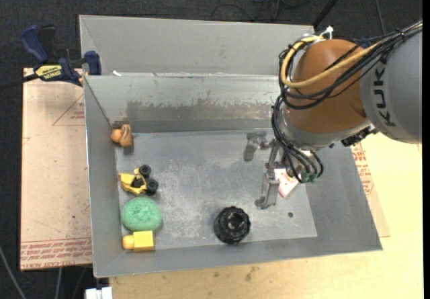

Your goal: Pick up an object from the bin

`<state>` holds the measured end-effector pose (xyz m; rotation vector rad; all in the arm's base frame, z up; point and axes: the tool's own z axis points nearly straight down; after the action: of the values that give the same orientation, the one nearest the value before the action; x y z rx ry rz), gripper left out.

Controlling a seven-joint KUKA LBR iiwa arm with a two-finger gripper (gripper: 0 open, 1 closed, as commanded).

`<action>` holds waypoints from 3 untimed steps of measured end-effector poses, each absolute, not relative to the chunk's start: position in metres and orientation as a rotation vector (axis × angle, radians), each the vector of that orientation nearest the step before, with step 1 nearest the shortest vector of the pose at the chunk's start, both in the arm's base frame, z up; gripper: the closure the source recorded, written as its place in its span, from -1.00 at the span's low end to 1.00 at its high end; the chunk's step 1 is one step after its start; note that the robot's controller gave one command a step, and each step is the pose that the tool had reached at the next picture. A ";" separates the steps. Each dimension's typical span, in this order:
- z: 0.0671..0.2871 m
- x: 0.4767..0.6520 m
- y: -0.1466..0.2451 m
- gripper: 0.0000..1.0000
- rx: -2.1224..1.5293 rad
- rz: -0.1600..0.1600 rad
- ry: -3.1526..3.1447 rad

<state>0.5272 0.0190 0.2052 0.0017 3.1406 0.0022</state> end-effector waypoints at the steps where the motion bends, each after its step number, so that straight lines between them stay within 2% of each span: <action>1: 0.205 0.527 0.019 -1.00 0.002 0.002 3.141; 2: 0.153 0.512 0.043 -1.00 -0.065 0.001 3.133; 3: 0.091 0.493 0.028 -1.00 -0.204 0.004 3.131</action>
Offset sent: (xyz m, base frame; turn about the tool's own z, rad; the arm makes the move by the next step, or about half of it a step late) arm -0.0408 0.0614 -0.1352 -0.1031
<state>0.4926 0.0282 0.0909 -0.2041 3.1308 0.0037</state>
